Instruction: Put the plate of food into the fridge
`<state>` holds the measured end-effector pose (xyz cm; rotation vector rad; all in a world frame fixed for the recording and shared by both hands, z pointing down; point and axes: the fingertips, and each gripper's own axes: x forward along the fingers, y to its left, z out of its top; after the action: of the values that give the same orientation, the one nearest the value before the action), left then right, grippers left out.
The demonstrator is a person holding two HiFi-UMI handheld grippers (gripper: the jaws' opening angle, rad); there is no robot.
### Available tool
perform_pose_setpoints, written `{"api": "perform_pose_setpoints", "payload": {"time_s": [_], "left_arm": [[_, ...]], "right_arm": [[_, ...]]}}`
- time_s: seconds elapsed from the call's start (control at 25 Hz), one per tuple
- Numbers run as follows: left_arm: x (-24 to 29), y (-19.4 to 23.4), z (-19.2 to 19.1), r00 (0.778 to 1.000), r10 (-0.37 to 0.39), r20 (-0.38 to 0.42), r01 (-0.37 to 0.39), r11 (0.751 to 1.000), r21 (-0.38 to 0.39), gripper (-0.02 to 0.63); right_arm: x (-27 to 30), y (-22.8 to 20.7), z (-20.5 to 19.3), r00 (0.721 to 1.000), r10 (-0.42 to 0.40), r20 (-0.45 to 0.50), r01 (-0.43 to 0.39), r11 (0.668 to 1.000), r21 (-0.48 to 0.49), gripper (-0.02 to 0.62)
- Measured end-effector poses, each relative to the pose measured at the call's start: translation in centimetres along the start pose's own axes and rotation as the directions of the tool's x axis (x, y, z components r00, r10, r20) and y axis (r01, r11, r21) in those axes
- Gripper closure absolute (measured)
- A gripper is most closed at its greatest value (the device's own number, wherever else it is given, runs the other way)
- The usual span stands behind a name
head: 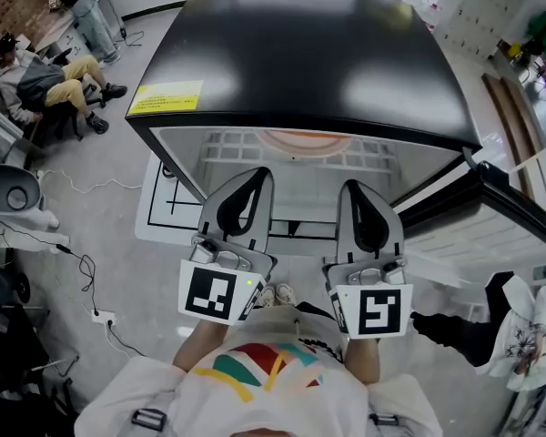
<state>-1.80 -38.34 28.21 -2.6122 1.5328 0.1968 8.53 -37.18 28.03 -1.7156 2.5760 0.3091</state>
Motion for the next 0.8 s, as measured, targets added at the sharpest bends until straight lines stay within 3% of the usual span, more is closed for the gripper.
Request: {"api": "perform_pose_setpoints", "payload": {"time_s": [0.2,0.8], "left_arm": [[-0.1,0.1,-0.2,1.000,0.002,-0.007,-0.002,1.000,-0.004,0.600],[0.2,-0.2,0.2,1.000,0.001,0.005,-0.001,1.000,0.008,0.601]], "right_arm": [[-0.6,0.5,-2.1,0.999,-0.012,-0.043,0.016,0.997,0.082,0.597],[-0.7,0.2,-1.5,0.999,-0.033,-0.032,0.034,0.999,0.024,0.597]]}}
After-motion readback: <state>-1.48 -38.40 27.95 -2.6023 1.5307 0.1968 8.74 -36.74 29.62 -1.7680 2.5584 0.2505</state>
